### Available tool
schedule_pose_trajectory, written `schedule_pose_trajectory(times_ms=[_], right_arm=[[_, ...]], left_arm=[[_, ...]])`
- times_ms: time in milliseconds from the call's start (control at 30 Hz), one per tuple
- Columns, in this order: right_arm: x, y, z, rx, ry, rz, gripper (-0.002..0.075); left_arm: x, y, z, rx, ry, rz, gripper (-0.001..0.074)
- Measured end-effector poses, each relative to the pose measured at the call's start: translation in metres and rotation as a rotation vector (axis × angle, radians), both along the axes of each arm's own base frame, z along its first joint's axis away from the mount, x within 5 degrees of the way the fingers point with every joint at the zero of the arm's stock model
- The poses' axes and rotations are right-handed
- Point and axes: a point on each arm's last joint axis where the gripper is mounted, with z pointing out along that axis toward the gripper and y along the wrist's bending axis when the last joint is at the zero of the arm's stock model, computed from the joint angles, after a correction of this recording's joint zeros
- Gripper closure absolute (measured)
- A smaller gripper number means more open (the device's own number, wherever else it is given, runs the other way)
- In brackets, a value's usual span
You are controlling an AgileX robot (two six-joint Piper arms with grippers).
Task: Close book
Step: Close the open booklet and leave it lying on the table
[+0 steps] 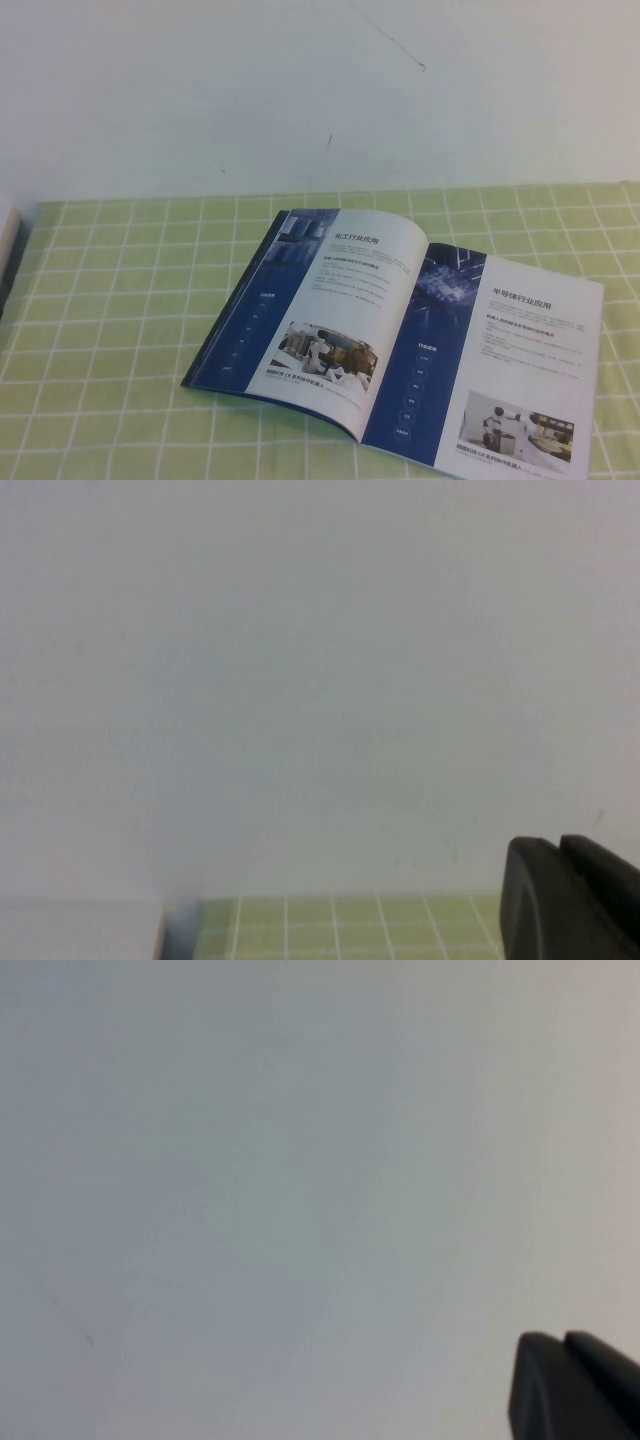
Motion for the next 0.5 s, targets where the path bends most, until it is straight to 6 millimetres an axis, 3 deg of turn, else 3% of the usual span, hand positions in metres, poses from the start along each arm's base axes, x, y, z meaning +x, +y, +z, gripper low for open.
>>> schedule_pose_trajectory(times_ms=[167, 267, 367, 500], right_arm=[[0.019, 0.002, 0.032, -0.021, 0.242, 0.021, 0.0727], [0.038, 0.004, 0.042, -0.015, 0.407, 0.042, 0.0727], [0.062, 0.007, 0.042, 0.017, 0.610, 0.080, 0.0728], [0.097, 0.011, 0.028, 0.059, 0.876, 0.129, 0.0728]], left_arm=[[0.023, -0.002, 0.044, 0.075, 0.270, -0.008, 0.0739], [0.046, -0.003, 0.058, 0.094, 0.339, -0.009, 0.0739], [0.075, -0.004, 0.055, 0.081, 0.391, -0.012, 0.0739], [0.113, -0.008, 0.037, 0.006, 0.536, -0.032, 0.0739]])
